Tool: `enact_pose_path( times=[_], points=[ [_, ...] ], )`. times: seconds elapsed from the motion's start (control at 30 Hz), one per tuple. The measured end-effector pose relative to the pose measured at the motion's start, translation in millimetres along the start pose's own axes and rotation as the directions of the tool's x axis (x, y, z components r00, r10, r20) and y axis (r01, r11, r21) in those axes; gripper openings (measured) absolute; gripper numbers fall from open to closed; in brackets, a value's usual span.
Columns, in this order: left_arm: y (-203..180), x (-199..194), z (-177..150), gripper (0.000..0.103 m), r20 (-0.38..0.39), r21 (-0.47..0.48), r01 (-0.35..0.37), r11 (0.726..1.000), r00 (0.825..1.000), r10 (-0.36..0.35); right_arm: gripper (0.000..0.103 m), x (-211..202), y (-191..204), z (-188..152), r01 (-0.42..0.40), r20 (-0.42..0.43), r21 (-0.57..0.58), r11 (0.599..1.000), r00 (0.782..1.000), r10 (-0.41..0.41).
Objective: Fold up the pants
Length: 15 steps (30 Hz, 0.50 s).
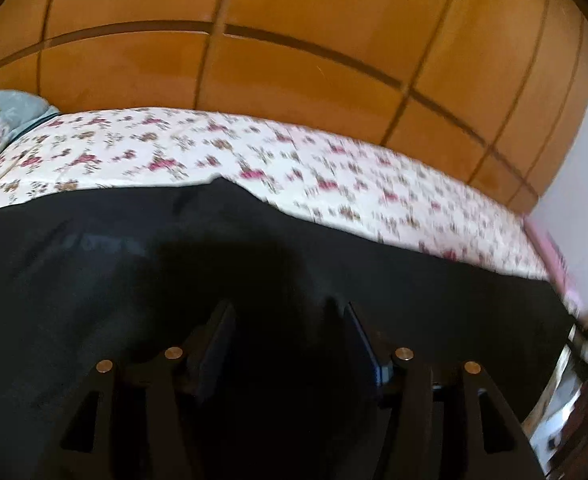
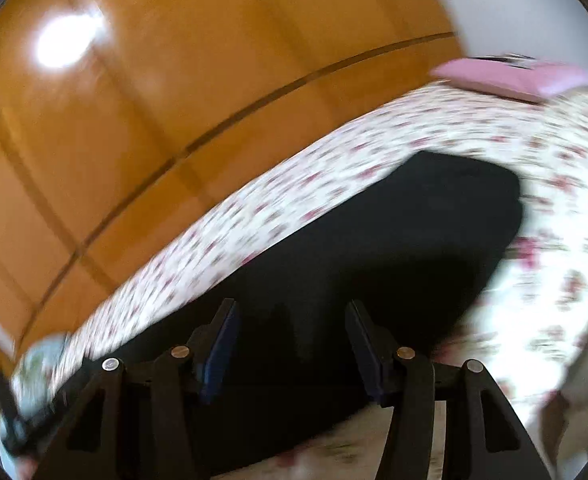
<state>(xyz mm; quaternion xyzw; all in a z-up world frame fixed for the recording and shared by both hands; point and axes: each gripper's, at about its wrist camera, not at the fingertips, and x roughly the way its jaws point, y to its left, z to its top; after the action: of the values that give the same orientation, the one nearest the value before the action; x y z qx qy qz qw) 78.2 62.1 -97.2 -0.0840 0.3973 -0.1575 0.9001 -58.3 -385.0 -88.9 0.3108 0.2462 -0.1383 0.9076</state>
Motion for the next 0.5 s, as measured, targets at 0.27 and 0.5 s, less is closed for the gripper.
enact_pose_path(
  times=[0.27,0.5],
  points=[
    [-7,2,-12,0.061,0.026,0.053,-0.029,0.998,0.999,0.028,0.061,-12,-90,10,0.099,0.064,0.342,0.935,0.990,-0.128],
    [-5,2,-12,0.064,0.027,0.049,-0.014,0.999,1.000,0.013,0.061,-2,-125,22,0.006,0.114,0.466,0.885,0.991,-0.066]
  ],
)
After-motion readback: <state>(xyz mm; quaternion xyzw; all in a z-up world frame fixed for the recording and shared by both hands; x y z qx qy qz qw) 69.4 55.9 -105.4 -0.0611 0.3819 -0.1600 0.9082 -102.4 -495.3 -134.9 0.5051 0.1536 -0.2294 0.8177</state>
